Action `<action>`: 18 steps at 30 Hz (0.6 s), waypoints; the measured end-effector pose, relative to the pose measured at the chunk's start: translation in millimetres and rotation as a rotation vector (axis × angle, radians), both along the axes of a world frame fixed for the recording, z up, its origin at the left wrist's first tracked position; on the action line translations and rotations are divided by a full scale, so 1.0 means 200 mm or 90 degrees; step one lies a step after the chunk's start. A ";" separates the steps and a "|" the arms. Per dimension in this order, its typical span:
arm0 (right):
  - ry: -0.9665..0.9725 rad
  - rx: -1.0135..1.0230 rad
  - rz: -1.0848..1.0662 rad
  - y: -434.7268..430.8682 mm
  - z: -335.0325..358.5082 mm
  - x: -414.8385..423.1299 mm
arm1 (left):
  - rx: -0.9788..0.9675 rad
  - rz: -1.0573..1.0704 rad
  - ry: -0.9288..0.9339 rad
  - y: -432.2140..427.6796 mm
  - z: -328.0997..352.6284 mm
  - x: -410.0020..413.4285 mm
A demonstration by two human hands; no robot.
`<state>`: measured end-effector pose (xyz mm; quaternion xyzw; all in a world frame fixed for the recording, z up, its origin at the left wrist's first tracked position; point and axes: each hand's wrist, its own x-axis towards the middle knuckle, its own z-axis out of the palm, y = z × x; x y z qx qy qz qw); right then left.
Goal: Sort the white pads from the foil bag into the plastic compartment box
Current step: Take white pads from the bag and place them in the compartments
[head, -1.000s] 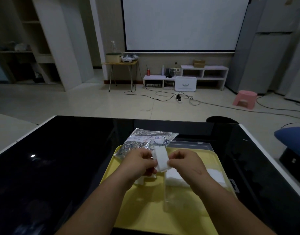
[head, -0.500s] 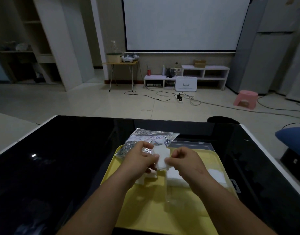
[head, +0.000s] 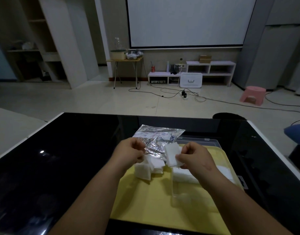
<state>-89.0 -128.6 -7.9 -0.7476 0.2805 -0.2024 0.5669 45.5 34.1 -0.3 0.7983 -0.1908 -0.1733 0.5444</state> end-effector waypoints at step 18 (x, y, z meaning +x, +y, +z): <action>0.014 -0.032 -0.001 -0.01 -0.03 0.01 | 0.525 -0.175 -0.448 -0.01 -0.18 0.05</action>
